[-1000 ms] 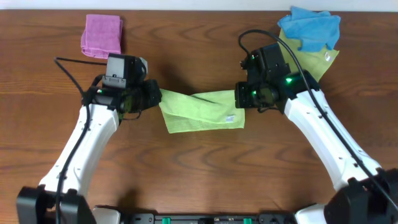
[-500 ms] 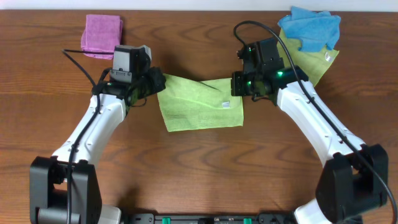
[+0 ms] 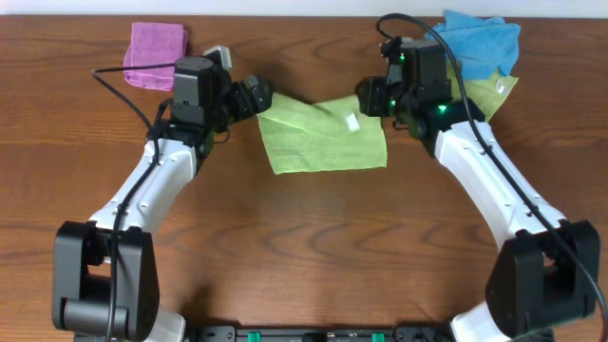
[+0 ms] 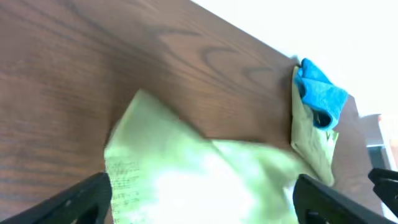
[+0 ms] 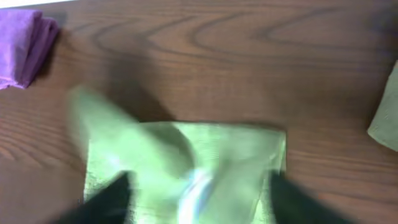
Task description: Fold the cloth
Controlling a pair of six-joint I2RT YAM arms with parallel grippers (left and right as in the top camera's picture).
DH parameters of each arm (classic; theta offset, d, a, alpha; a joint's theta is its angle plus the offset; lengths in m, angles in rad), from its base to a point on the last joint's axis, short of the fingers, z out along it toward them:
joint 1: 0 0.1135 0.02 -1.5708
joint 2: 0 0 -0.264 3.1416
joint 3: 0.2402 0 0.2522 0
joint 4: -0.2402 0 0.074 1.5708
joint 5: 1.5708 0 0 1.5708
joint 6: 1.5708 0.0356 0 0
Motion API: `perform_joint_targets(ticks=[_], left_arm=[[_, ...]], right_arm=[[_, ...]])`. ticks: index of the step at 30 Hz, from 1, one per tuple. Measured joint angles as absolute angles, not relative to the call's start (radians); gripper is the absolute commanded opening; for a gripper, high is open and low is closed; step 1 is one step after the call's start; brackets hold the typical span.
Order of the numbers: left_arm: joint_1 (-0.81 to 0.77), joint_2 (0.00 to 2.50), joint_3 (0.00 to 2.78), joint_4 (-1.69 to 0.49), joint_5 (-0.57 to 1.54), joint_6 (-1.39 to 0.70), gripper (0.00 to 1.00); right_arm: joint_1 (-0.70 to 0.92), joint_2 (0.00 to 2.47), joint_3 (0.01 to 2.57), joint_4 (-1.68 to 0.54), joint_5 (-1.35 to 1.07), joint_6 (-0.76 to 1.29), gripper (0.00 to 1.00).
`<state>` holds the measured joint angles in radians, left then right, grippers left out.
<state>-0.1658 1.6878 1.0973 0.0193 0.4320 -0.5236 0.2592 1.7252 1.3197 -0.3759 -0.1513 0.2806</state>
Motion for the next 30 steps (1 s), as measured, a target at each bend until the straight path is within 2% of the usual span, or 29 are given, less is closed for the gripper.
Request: perform_joint_targets(ticks=[6,7,8,9,12,14,15,16,17,18,19,20,22,23,25,27,30], left_arm=[[-0.166,1.688,1.097,-0.221,0.444,-0.513,0.95],[-0.166,1.688,1.096,-0.265,0.445,-0.508,0.95],[-0.167,1.688,1.096,-0.320,0.445,-0.500,0.95],[-0.167,1.688,1.096,-0.354,0.446,-0.496,0.95],[-0.168,1.688,1.096,-0.427,0.445,-0.484,0.95],[-0.173,1.688,1.096,-0.446,0.442,-0.466,0.98],[-0.178,1.688,1.096,-0.448,0.441,-0.456,0.93],[-0.187,1.688,1.096,-0.449,0.438,-0.444,0.82],[-0.197,1.688,1.096,-0.449,0.433,-0.440,0.70],[-0.210,1.688,1.096,-0.450,0.426,-0.429,0.58],[-0.224,1.688,1.096,-0.450,0.413,-0.420,0.49],[-0.240,1.688,1.096,-0.449,0.400,-0.415,0.46],[-0.270,1.688,1.096,-0.455,0.356,-0.397,0.54],[-0.282,1.688,1.096,-0.463,0.332,-0.390,0.57],[-0.300,1.689,1.096,-0.478,0.287,-0.390,0.57],[-0.312,1.692,1.096,-0.490,0.241,-0.386,0.63],[-0.318,1.714,1.096,-0.491,0.202,-0.388,0.65]], right_arm=[[0.258,1.725,1.320,-0.484,-0.140,0.276,0.99],[0.258,1.725,1.320,-0.512,-0.140,0.273,0.98],[0.258,1.725,1.319,-0.545,-0.139,0.265,0.93],[0.258,1.725,1.319,-0.567,-0.139,0.255,0.86],[0.258,1.725,1.319,-0.625,-0.138,0.219,0.41],[0.258,1.726,1.319,-0.641,-0.138,0.200,0.24],[0.258,1.726,1.319,-0.645,-0.137,0.187,0.13],[0.258,1.726,1.319,-0.653,-0.134,0.178,0.05],[0.258,1.727,1.319,-0.656,-0.131,0.182,0.02],[0.258,1.732,1.319,-0.667,-0.118,0.169,0.02],[0.258,1.736,1.319,-0.678,-0.105,0.168,0.10],[0.258,1.744,1.319,-0.690,-0.094,0.162,0.20],[0.258,1.758,1.319,-0.719,-0.077,0.147,0.37],[0.258,1.765,1.319,-0.736,-0.072,0.135,0.40],[0.258,1.773,1.319,-0.773,-0.065,0.101,0.39],[0.258,1.774,1.319,-0.798,-0.054,0.081,0.35],[0.258,1.774,1.317,-0.803,-0.038,0.057,0.46]])
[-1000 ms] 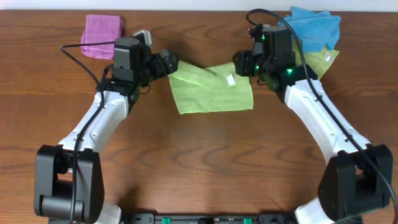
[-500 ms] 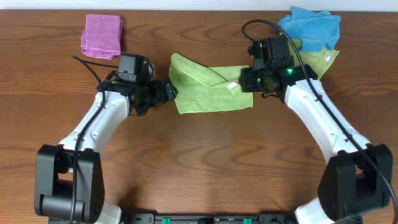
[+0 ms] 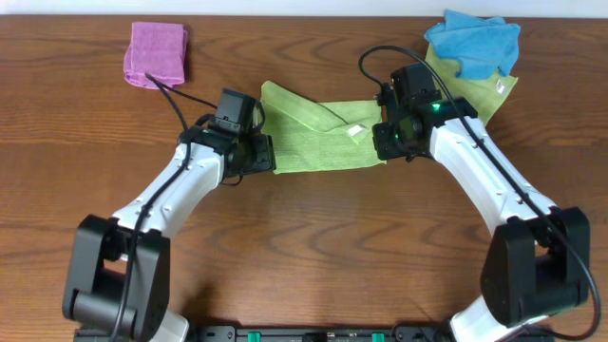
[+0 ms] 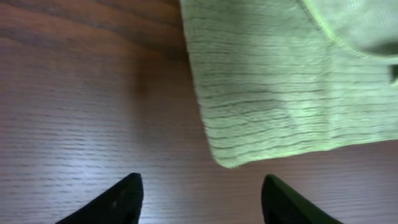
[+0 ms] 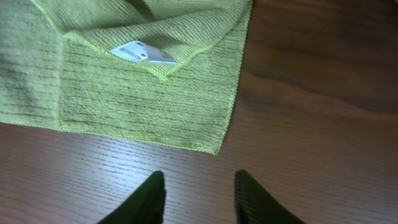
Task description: Fold the cloth
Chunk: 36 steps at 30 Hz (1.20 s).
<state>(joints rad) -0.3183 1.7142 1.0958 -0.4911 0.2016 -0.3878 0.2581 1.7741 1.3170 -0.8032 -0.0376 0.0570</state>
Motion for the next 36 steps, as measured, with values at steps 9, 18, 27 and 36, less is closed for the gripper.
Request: perform_joint_targets(ticks=[9,18,27,36], left_arm=[[-0.318,1.798,1.096,-0.491,0.189,-0.388,0.71],[-0.318,1.798,1.096,-0.443,0.262,-0.389,0.75],[-0.318,1.798,1.096,-0.441,0.286,-0.389,0.76],[-0.318,1.798,1.096,-0.440,0.286,-0.389,0.76]], right_arm=[[0.258,1.774,1.180,-0.757,-0.025,0.006,0.47],[0.184,1.784,1.143,-0.649,-0.107,0.007,0.44],[0.138,1.903,1.138,-0.611,-0.267,0.039,0.38],[0.138,1.916,1.137,-0.531,-0.307,0.088,0.38]])
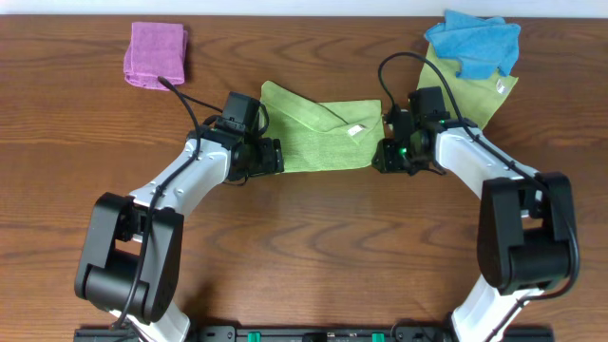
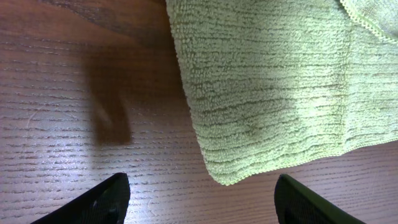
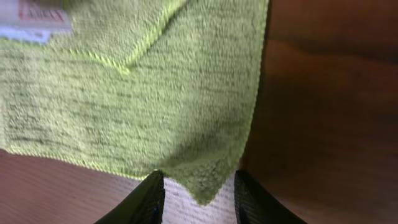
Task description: Fold the cloth
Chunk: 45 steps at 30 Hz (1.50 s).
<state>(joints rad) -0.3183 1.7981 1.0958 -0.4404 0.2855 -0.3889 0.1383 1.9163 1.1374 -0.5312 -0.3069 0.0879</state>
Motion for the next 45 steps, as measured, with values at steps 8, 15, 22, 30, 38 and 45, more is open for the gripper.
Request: perform_joint_targets(ticks=[8,15,22,30,38,45], left_arm=[[-0.318,1.798,1.096,-0.440,0.286,-0.389,0.76],[-0.318,1.798,1.096,-0.440,0.286,-0.389,0.76],[-0.318,1.798,1.096,-0.440,0.286,-0.389,0.76],[-0.318,1.798,1.096,-0.440,0.286,-0.389,0.76],[-0.318,1.798,1.096,-0.440,0.286,-0.389,0.72],[-0.318,1.798,1.096,-0.455,0.285,-0.392,0.64]], right_arm=[[0.139,1.920,1.138,-0.499,-0.296,0.127,0.43],[0.131,1.920,1.140,-0.508,-0.322,0.174,0.47],[0.088,1.920,1.139,-0.508,-0.350,0.224,0.41],[0.087,1.948,1.143,-0.477,-0.421,0.274,0.31],[0.085,1.968,1.145,-0.499,-0.472,0.295,0.01],[0.084,1.973,1.166,-0.627,-0.481,0.307,0.01]])
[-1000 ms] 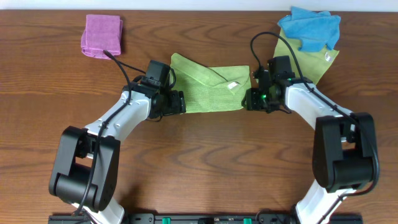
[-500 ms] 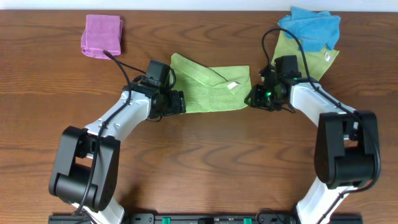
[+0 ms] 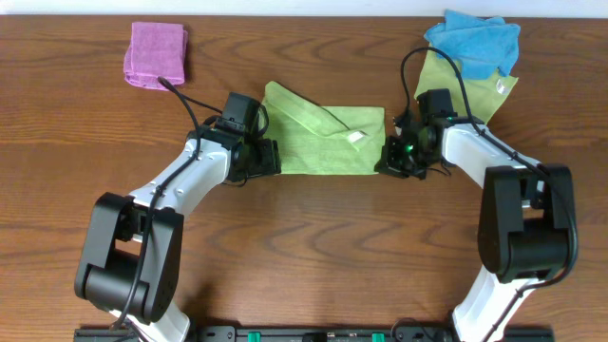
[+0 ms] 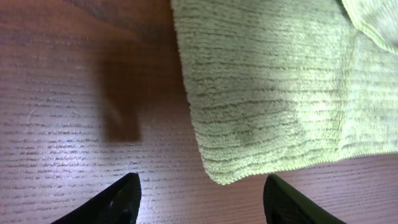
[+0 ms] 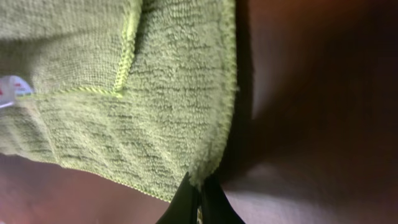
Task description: Fold the cloth
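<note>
The green cloth (image 3: 328, 142) lies folded in a band on the wooden table (image 3: 304, 247), a white tag (image 3: 356, 137) showing near its right end. My left gripper (image 4: 202, 199) stands open at the cloth's near-left corner (image 4: 224, 177), its fingers (image 4: 118, 202) wide apart on either side of it. My right gripper (image 5: 200, 199) is shut on the cloth's near-right corner (image 5: 208, 168), the green edge pinched between its dark fingers. In the overhead view the left gripper (image 3: 267, 157) and right gripper (image 3: 391, 157) sit at the two ends of the cloth.
A folded purple cloth (image 3: 156, 53) lies at the far left. A blue cloth (image 3: 472, 43) rests on an olive-green cloth (image 3: 484, 95) at the far right, close behind my right arm.
My right gripper has shut on the cloth's near-right corner; before, its fingers were apart around it. The left gripper has stayed open at the near-left corner, with its fingers a little closer together.
Both grippers held the green cloth's far edge lifted over the rest. Then the cloth lay folded in a band and both grippers were open near its front corners. They then sat low at those corners, and now the right one is shut on its corner.
</note>
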Controlling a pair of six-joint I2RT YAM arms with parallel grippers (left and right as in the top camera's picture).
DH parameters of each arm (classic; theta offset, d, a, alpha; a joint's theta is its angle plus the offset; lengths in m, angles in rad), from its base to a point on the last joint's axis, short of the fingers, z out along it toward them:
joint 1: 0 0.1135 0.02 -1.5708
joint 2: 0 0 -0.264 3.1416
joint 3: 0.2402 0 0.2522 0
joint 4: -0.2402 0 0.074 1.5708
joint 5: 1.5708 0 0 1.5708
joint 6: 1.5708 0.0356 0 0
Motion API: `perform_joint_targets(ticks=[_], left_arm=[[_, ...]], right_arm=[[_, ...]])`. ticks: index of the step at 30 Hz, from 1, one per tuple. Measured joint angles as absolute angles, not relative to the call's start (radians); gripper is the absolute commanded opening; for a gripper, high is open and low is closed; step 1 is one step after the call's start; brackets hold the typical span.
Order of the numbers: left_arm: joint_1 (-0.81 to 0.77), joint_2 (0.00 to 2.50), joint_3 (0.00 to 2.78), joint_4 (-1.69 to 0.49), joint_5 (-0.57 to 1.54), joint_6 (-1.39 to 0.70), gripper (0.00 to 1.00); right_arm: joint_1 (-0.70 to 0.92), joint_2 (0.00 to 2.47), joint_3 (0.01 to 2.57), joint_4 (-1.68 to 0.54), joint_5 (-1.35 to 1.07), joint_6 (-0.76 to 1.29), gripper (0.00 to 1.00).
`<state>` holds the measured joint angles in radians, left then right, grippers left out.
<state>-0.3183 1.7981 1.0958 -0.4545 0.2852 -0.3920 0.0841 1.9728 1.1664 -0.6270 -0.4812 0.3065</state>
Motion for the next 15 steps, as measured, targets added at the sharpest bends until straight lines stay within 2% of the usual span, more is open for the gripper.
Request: perform_joint_targets(ticks=[7,12,15], left_arm=[[-0.318,1.798,1.096,-0.484,0.342,-0.392,0.65],[-0.318,1.798,1.096,-0.479,0.491,-0.425,0.66],[-0.318,1.798,1.096,-0.446,0.596,-0.454,0.70]], right_arm=[[0.084,1.945,1.245,-0.834,-0.411,0.303,0.02],[0.085,1.821,1.249,-0.857,-0.385,0.303,0.01],[0.085,1.758,1.251,-0.857,-0.384,0.303,0.02]])
